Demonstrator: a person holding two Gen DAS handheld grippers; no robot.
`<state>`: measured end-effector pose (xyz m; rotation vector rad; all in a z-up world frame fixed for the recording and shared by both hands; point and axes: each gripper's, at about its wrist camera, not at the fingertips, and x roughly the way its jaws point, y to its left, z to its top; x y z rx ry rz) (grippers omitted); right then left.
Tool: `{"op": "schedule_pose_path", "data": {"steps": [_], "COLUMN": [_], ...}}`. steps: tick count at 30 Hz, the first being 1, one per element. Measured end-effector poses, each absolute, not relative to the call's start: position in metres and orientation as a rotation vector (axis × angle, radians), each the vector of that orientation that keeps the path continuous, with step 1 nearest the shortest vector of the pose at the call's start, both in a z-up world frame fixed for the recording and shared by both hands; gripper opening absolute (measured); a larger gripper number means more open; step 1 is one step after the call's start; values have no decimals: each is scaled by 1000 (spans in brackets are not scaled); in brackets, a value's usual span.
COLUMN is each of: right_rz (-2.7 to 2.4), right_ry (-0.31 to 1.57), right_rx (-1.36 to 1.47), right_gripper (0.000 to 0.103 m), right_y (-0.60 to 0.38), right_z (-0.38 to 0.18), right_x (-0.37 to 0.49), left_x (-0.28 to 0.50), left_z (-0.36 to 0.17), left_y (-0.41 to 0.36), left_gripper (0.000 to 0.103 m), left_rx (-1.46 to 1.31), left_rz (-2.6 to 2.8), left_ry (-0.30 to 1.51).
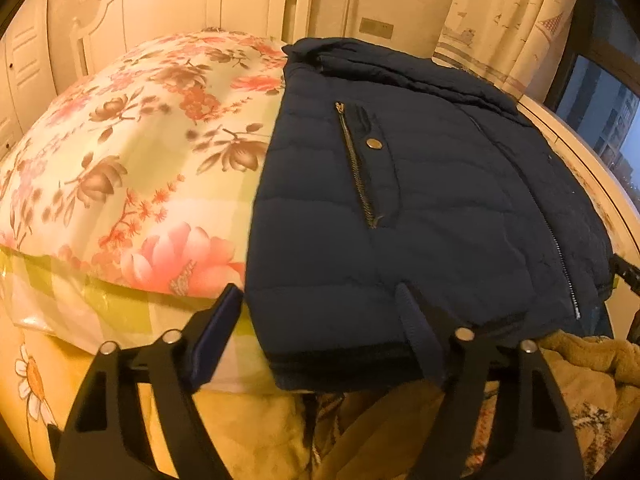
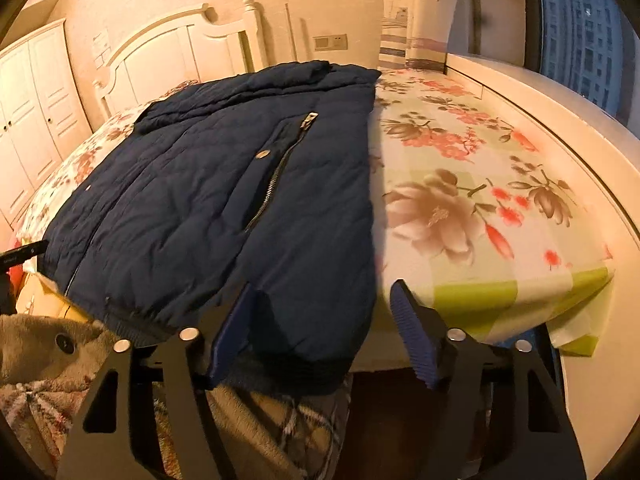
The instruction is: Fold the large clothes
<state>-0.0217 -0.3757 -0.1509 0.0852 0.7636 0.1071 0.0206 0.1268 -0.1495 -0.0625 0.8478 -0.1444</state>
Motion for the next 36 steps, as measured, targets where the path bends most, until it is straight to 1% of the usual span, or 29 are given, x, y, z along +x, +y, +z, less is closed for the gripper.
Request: {"op": "schedule_pose_path", "data": {"steps": [4, 7, 9, 10, 13, 14, 17, 18, 19, 20, 21, 22, 23, 25, 26, 29, 33, 36], "right_rz": [108, 83, 84, 112, 130, 141, 181, 189, 208, 224, 228, 240, 245, 272, 278, 255, 244, 248], "right_ry": [794, 825, 850, 860, 833, 823, 806, 808, 807, 800, 791, 784, 783, 775, 762, 714, 644, 582], "right_rx": [55, 104, 154, 169, 181, 209, 276, 280, 291, 296, 288, 267, 257, 243, 223, 157, 114, 70], "right_gripper": [60, 59, 60, 64, 72, 72, 72, 71, 65, 61, 52, 41, 35, 21, 20, 17, 14, 14], "right_y": [-366, -371, -374, -373, -375, -378, -384, -383, -384, -384, -383, -382, -382, -380, -378, -366, -360, -361], "right_z": [-155, -157, -159, -161, -168, -170, -177, -178, -179, -178, -177, -177, -175, -169, -164, -152, -125, -93], "right_x": [-23, -21, -24, -27, -29, -27, -22, -22, -22, -22, -23, -26, -29, -40, -45, -52, -63, -86], "left_x": [18, 23, 22, 21, 24, 26, 29, 28, 26, 25, 23, 21, 17, 4, -3, -17, -36, -64], "left_z": [-154, -159, -161, -162, -166, -168, -171, -170, -169, -169, -169, -168, -165, -154, -148, -127, -89, -59], "left_y": [123, 133, 137, 136, 136, 136, 135, 133, 131, 130, 130, 129, 128, 119, 115, 108, 104, 107], "left_gripper": [73, 78, 79, 80, 86, 89, 91, 89, 83, 77, 74, 64, 41, 31, 25, 17, 15, 15], "left_rx": [-44, -146, -176, -170, -200, -215, -225, -216, -206, -200, -196, -189, -173, -95, -61, -46, -30, -14], "left_rz": [-139, -154, -165, -166, -182, -187, -200, -206, -216, -224, -232, -244, -266, -273, -269, -261, -268, -279], "left_ry": [863, 912, 921, 915, 890, 888, 876, 869, 860, 858, 856, 857, 854, 835, 808, 726, 620, 553]}}
